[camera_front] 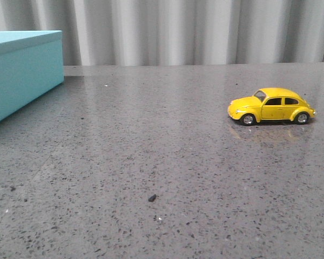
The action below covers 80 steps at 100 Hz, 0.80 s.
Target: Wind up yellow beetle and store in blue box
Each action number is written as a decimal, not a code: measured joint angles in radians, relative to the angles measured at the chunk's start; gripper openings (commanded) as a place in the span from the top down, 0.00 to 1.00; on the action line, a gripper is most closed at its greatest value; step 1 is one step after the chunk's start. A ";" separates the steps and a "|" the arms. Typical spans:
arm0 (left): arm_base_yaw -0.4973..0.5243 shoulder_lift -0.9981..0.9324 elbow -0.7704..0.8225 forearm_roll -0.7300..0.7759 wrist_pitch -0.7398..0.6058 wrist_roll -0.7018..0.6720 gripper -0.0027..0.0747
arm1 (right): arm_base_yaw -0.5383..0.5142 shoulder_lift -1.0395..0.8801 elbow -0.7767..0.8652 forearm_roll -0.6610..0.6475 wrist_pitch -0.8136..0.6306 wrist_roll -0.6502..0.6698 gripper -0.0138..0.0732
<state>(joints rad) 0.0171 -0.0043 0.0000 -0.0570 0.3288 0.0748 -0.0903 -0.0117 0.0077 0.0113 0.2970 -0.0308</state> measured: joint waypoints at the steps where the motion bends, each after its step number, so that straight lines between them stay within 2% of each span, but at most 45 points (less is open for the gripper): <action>1: 0.000 0.000 0.000 0.000 0.000 0.000 0.99 | 0.000 0.000 0.000 0.000 0.000 0.000 0.91; 80: 0.000 0.000 0.000 0.013 0.000 0.000 0.99 | 0.000 0.000 0.000 0.000 0.000 0.001 0.91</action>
<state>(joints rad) 0.0171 -0.0043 0.0000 -0.0443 0.3283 0.0748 -0.0903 -0.0117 0.0077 0.0113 0.2970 -0.0302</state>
